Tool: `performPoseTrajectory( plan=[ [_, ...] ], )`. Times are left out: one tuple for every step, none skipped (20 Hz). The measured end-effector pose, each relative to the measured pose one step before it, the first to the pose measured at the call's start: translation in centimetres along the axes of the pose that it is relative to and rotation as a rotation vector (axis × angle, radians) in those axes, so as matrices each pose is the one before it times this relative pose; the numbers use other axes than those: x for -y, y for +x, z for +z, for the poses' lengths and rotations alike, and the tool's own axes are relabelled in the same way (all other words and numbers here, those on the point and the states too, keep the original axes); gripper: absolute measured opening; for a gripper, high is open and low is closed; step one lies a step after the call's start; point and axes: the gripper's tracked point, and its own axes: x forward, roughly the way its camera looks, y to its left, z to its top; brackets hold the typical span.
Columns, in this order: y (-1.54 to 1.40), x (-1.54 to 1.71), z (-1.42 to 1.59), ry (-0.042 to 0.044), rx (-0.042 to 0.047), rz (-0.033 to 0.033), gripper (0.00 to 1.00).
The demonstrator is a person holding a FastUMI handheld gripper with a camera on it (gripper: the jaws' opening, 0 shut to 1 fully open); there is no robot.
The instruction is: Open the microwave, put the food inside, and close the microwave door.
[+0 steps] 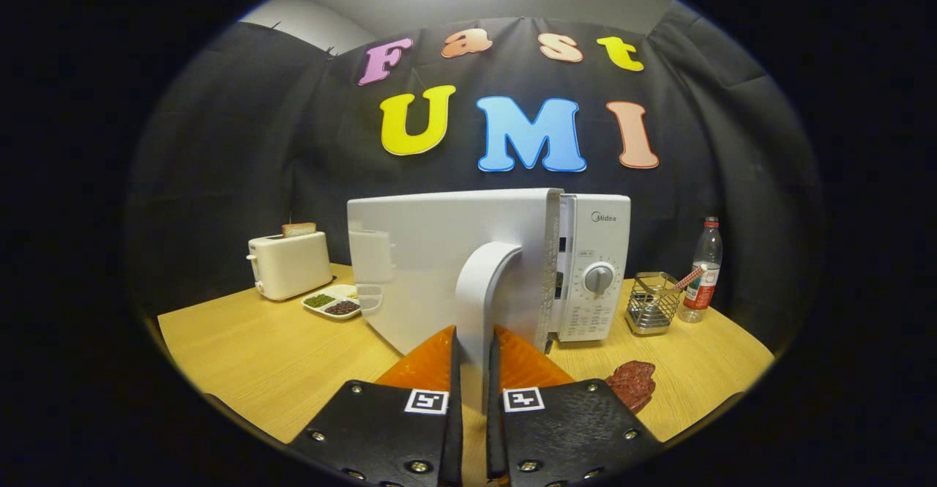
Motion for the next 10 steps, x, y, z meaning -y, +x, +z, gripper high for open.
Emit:
performPoseTrajectory(
  plan=[
    [-0.755,-1.157,-0.110,0.00510,-0.00124,0.01638,0.13],
    [-0.691,-1.227,-0.080,0.00722,-0.00051,0.01858,0.13],
    [-0.729,-1.342,-0.176,0.00378,-0.00236,0.01977,0.13],
    [-0.564,-1.339,-0.171,0.00152,-0.00171,0.01848,0.13],
    [-0.590,-1.492,-0.085,-0.00072,-0.00060,0.01604,0.13],
    [-0.478,-1.513,-0.023,-0.00526,0.00302,0.01251,0.13],
    [-0.348,-1.413,-0.136,-0.00768,0.00313,0.00549,0.13],
    [-0.292,-1.423,-0.014,-0.00886,0.00459,0.00407,0.12],
    [-0.148,-1.560,-0.188,-0.00951,0.00285,0.00508,0.12],
    [-0.106,-1.536,-0.054,-0.01358,0.00440,0.00805,0.12]
  ],
)
